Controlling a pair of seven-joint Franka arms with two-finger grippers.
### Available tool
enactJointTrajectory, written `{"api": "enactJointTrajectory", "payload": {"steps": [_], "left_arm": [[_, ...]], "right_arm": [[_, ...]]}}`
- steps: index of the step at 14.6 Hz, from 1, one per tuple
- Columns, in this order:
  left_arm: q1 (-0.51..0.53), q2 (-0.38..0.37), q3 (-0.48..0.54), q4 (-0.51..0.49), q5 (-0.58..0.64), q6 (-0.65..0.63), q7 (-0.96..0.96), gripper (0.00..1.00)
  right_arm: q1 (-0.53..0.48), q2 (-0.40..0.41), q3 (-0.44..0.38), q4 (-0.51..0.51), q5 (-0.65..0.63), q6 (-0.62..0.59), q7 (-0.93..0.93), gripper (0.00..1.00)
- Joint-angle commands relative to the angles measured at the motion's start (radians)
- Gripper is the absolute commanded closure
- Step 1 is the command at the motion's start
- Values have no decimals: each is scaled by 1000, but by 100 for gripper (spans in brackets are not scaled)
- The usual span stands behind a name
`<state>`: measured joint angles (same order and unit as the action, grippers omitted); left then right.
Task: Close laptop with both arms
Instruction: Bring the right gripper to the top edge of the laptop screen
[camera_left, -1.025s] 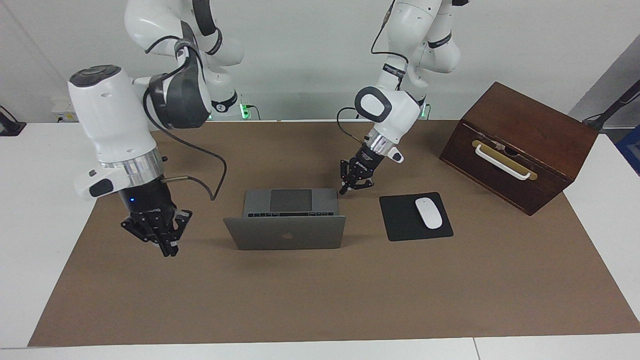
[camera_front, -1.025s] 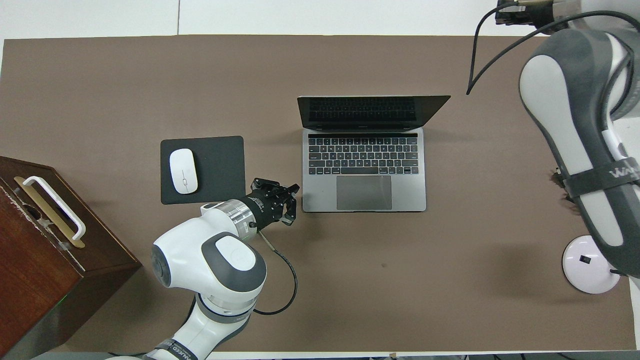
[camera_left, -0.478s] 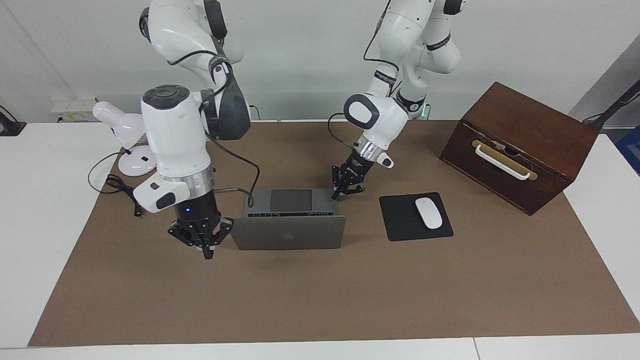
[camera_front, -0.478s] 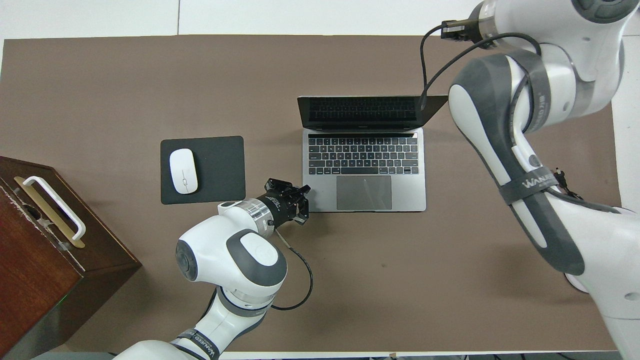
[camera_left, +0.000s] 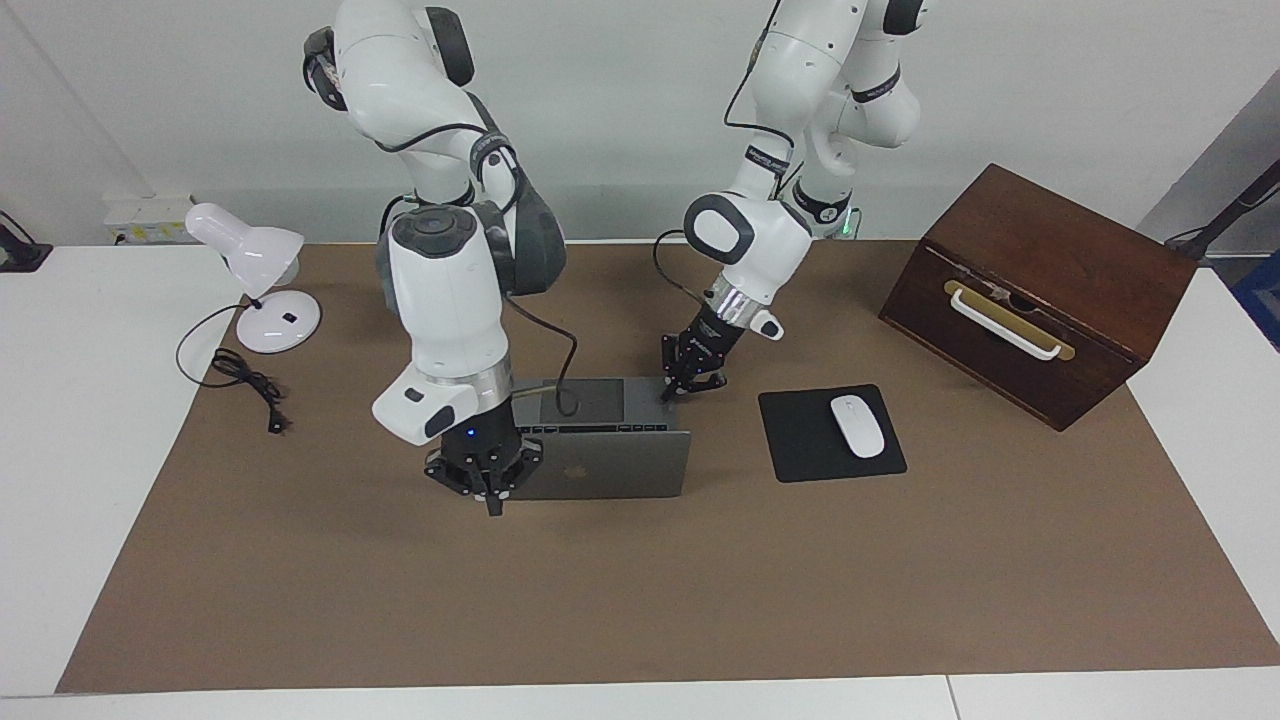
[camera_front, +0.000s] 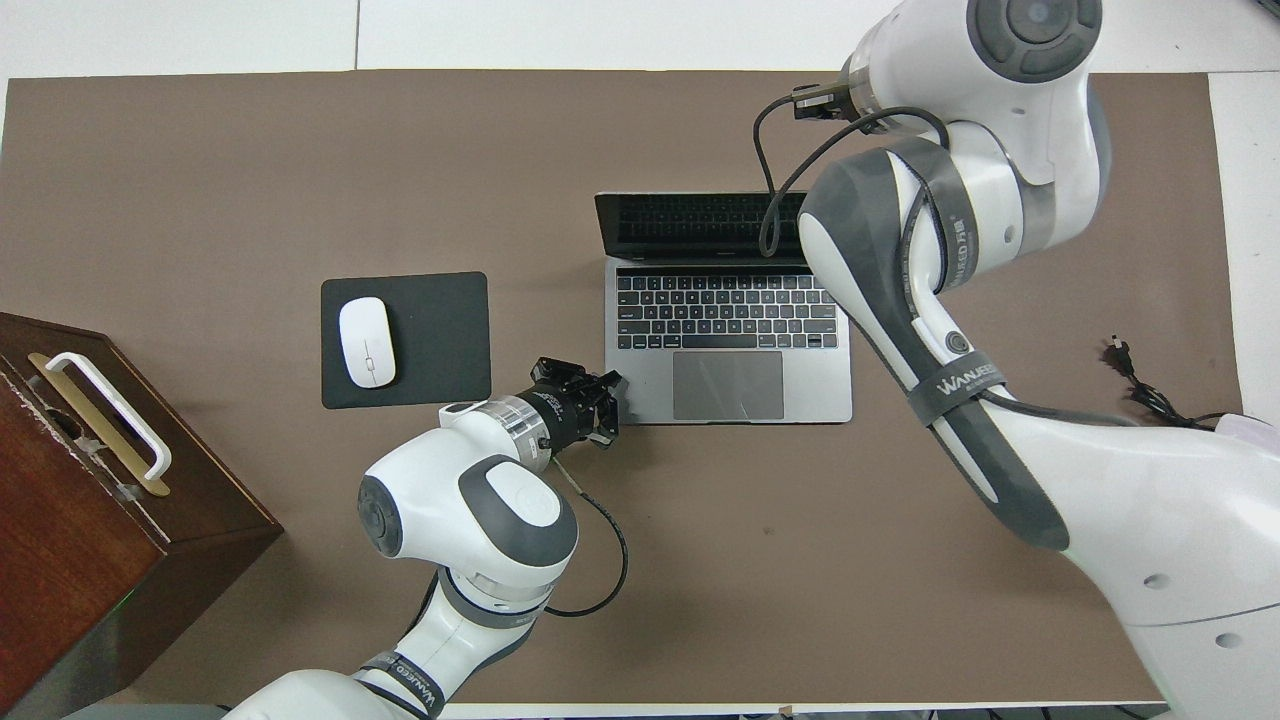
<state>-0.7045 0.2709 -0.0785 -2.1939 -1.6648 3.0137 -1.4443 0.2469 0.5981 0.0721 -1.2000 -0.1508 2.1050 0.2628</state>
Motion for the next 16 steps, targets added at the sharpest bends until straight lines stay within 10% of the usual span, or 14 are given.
{"api": "enactJointTrajectory", "payload": {"steps": [1, 16], "left_arm": [[-38, 30, 11, 29, -21, 42, -2, 100], [-24, 42, 11, 20, -47, 42, -5, 100]], "right_arm": [[5, 29, 55, 42, -20, -26, 49, 100], [-17, 28, 137, 42, 111, -250, 82, 100]]}}
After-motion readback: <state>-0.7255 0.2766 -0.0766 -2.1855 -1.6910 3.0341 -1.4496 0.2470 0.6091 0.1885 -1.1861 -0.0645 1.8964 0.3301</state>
